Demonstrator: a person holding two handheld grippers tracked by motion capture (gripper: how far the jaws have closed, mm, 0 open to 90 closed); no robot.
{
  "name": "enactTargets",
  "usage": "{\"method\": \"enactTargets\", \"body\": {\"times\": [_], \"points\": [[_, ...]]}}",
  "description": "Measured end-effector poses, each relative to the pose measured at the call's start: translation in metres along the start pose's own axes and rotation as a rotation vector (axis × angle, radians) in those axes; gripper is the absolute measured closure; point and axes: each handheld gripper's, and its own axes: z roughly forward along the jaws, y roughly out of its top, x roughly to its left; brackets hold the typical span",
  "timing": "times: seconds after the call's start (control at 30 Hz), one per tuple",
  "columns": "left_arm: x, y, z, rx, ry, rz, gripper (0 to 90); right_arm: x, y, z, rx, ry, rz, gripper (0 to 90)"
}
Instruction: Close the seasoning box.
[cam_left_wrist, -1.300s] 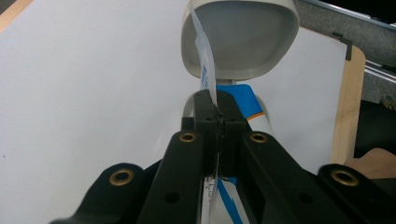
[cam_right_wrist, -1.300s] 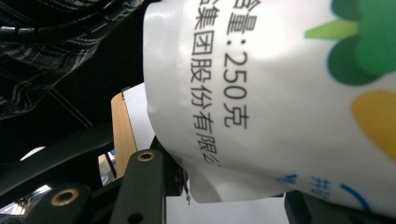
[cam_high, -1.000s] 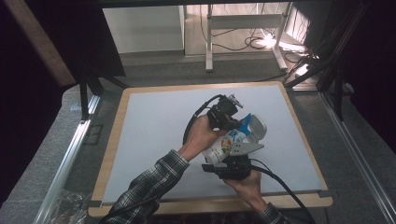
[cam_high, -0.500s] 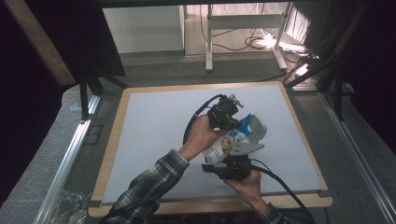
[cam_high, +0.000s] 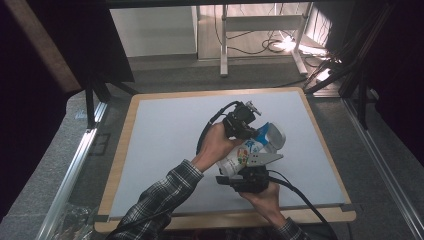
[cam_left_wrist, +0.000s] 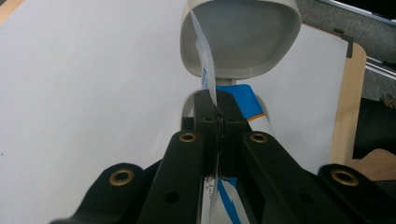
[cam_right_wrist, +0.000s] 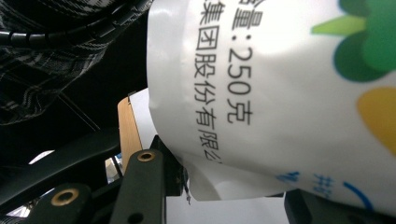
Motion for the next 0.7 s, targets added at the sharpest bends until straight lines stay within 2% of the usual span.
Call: {"method": "enactTargets", "body": {"times": [0.7], "points": [[-0.0013, 0.0054, 0.0015, 0.022, -0.002, 0.001, 89.3, -0.0005, 0.0012, -0.0014, -0.013, 0.01, 0.008, 62.0]]}}
